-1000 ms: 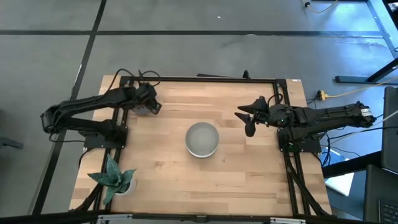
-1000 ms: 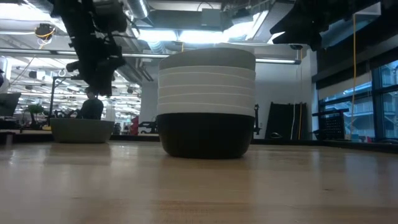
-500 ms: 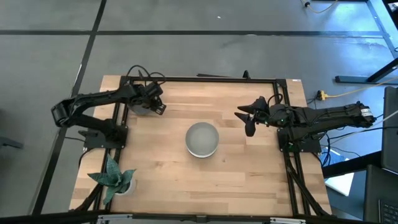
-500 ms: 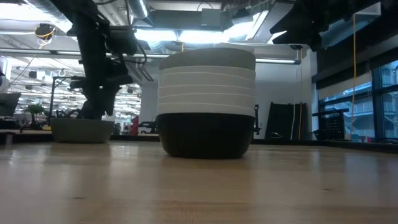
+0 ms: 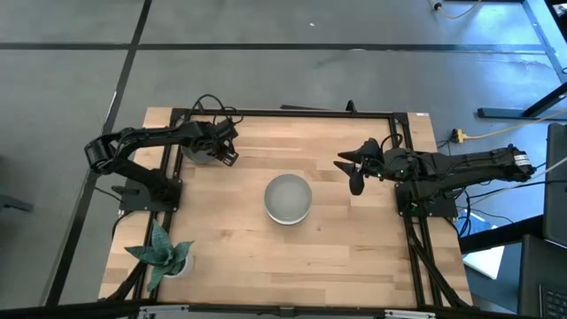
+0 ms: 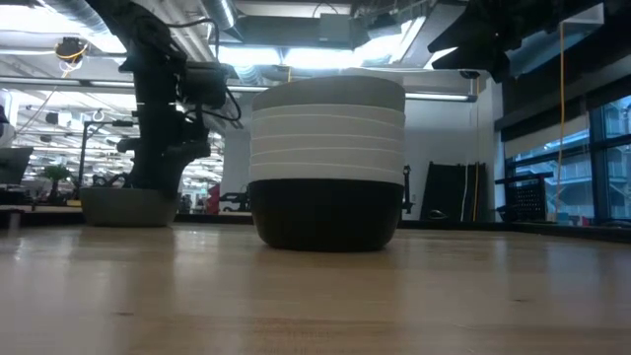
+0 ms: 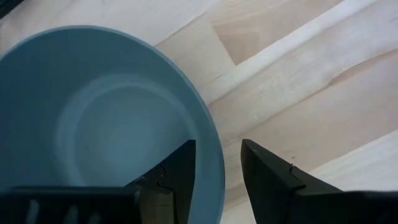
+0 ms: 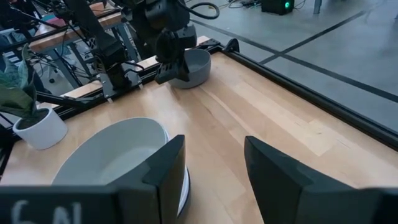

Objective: Nest bowls inside each other
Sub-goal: Stack the gray bowl on the top of the light gray bowl

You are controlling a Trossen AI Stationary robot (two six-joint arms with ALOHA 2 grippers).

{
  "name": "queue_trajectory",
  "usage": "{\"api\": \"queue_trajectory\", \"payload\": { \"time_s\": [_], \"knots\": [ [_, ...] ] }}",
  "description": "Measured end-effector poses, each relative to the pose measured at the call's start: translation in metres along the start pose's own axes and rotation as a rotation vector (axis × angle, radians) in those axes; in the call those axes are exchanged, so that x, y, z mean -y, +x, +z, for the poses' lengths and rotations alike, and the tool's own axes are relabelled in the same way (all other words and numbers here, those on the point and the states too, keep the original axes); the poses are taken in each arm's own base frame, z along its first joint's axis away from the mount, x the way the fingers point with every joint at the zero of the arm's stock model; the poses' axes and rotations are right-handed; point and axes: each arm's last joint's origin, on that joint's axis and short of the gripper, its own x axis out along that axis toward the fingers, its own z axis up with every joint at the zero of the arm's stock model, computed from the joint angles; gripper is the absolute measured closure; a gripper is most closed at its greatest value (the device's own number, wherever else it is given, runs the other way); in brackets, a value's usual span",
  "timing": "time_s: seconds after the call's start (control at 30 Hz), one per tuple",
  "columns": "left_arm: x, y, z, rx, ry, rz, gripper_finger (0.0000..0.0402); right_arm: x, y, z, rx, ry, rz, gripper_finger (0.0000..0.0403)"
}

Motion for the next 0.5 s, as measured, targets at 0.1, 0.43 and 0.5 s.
{"api": "queue_trajectory", "payload": {
  "time_s": [0.1,0.43,0.5],
  "knots": [
    [0.0,0.0001,0.0,0.0,0.003,0.002,0.0281,0.0001,0.0,-0.0002,-0.003,-0.002,-0.002,0.0235],
    [-0.0003,0.0001,-0.0001,-0.001,0.024,0.003,0.0341,0.0001,0.0,-0.0001,-0.002,-0.002,-0.002,0.0235],
    [-0.0004,0.0001,-0.0003,-0.003,0.027,0.004,0.0361,0.0001,0.0,-0.0001,-0.002,-0.002,-0.002,0.0235]
  ]
}}
